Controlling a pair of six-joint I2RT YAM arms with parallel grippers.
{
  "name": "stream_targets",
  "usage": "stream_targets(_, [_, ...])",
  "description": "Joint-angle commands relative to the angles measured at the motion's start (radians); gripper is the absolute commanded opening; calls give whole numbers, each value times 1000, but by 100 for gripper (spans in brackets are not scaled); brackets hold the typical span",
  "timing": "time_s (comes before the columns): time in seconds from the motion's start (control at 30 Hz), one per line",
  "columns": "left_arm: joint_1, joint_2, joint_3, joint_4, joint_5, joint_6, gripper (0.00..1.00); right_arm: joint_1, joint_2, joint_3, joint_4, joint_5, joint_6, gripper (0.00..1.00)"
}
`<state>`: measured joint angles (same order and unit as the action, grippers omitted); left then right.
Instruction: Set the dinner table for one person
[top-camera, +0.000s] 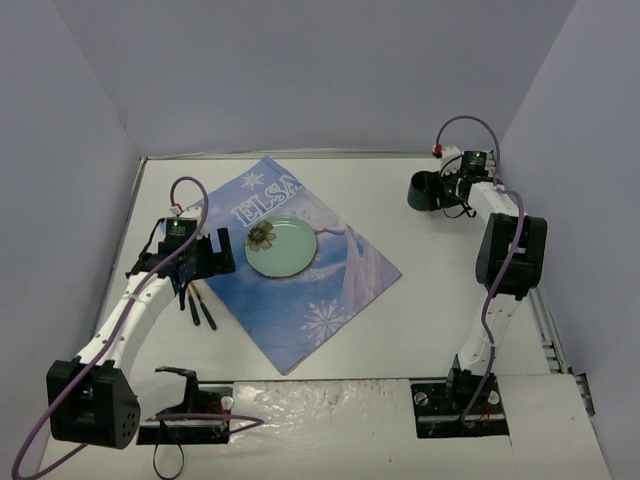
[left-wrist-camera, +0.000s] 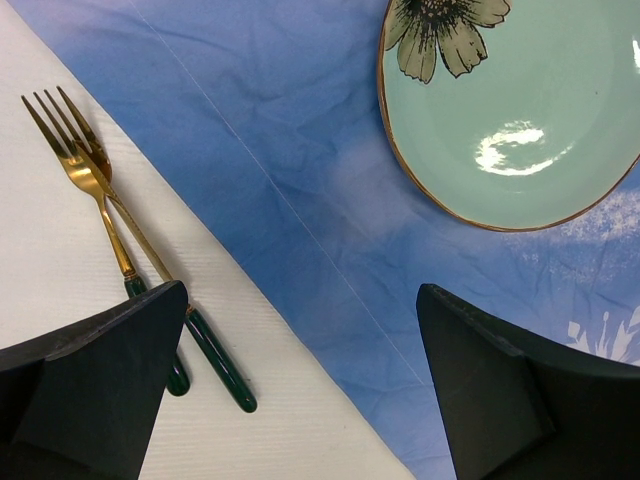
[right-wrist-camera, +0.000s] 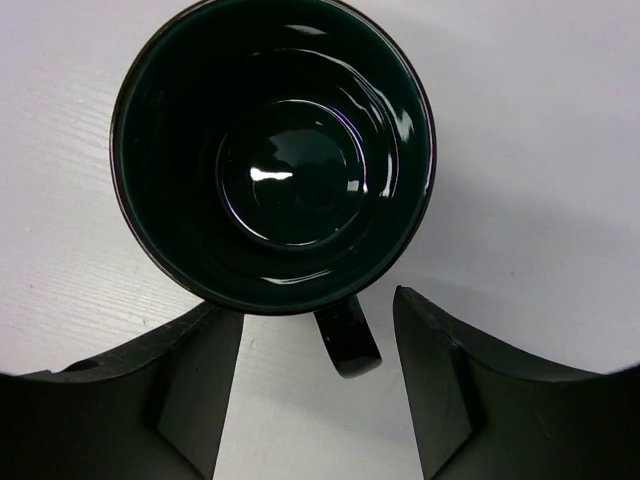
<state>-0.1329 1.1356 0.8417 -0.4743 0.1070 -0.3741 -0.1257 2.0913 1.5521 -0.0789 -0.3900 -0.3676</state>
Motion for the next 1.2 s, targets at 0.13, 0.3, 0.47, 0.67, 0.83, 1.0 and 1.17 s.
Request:
stream_targets(0.13, [8, 1, 56, 20, -5, 17, 97, -2, 3, 92, 28, -43, -2, 43])
stream_targets(0.3, [9, 1, 56, 20, -5, 17, 97, 2, 3, 98, 28, -43, 2, 23])
stream_targets(0.47, [9, -1, 56, 20, -3, 16, 97, 10, -21, 79, 28, -45, 20, 2])
stream_targets(0.67, [9, -2, 57, 26, 8, 11, 97, 50, -131, 8, 34, -8, 55, 0])
stream_targets(0.83, [9, -13, 54, 30, 18, 6, 97, 124, -284, -112, 68, 71, 103, 0])
stream_targets(1.0, [9, -21, 50, 33, 25, 1, 97, 195, -458, -259, 114, 130, 174, 0])
stream_targets(1.17, [9, -34, 45, 37, 25, 0, 97, 287, -669, -387, 137, 178, 224, 0])
